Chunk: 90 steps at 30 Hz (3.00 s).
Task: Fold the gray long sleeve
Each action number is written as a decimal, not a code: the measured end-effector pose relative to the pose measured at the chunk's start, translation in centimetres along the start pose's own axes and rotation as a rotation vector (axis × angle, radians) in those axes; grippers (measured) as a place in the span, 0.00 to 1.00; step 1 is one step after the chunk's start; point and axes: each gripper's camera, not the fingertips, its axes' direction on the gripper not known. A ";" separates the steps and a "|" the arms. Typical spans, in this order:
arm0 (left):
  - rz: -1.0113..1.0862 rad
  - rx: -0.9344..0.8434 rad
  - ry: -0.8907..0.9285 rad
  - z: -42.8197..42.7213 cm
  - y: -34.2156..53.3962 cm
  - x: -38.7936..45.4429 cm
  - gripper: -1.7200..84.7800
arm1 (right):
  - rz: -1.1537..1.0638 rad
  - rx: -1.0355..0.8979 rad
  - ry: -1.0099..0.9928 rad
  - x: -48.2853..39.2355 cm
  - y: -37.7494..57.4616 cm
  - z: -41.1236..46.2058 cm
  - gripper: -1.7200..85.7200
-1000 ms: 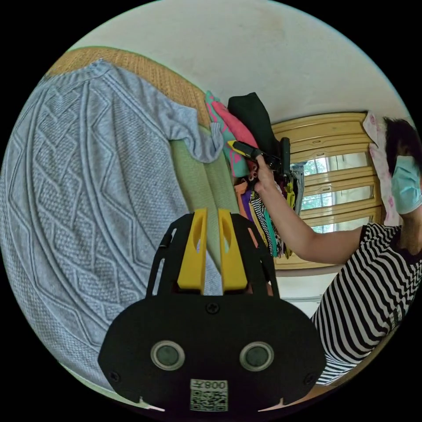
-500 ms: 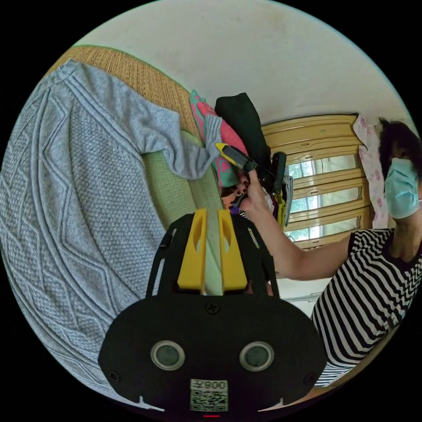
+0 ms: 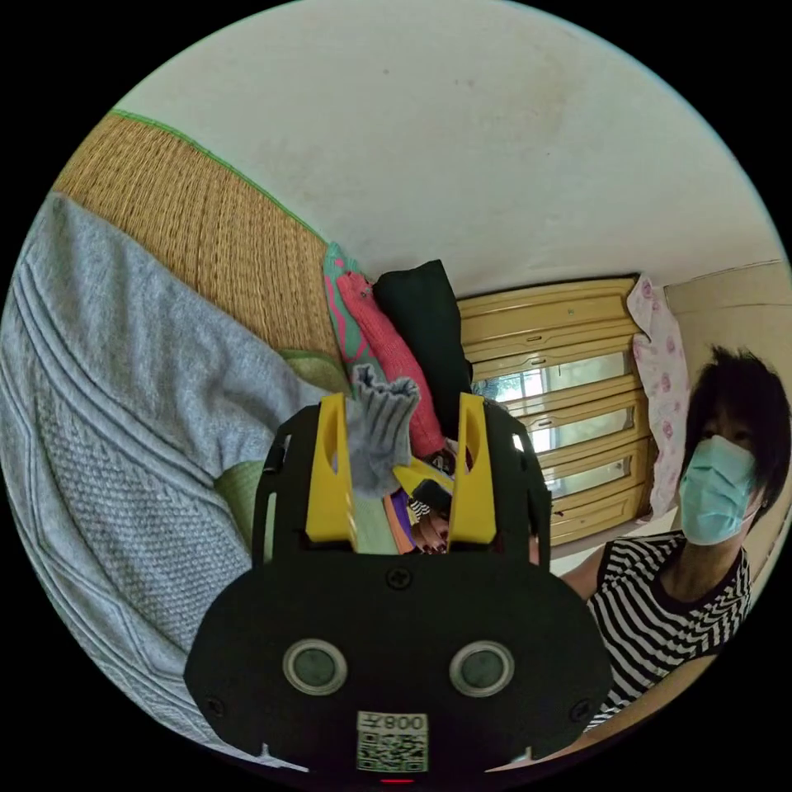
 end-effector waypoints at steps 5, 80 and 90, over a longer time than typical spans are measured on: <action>-0.041 -0.008 0.027 -2.5 -0.4 0.7 0.09 | -0.067 -0.039 -0.015 -2.7 -0.6 0.6 0.05; -0.126 -0.021 -0.957 -32.9 10.9 3.9 0.08 | -0.508 -0.666 -0.272 -39.4 -18.2 35.3 0.02; -0.102 -0.033 -1.004 -31.8 8.7 3.2 0.06 | -0.454 -0.630 -0.285 -39.1 -18.5 34.3 0.02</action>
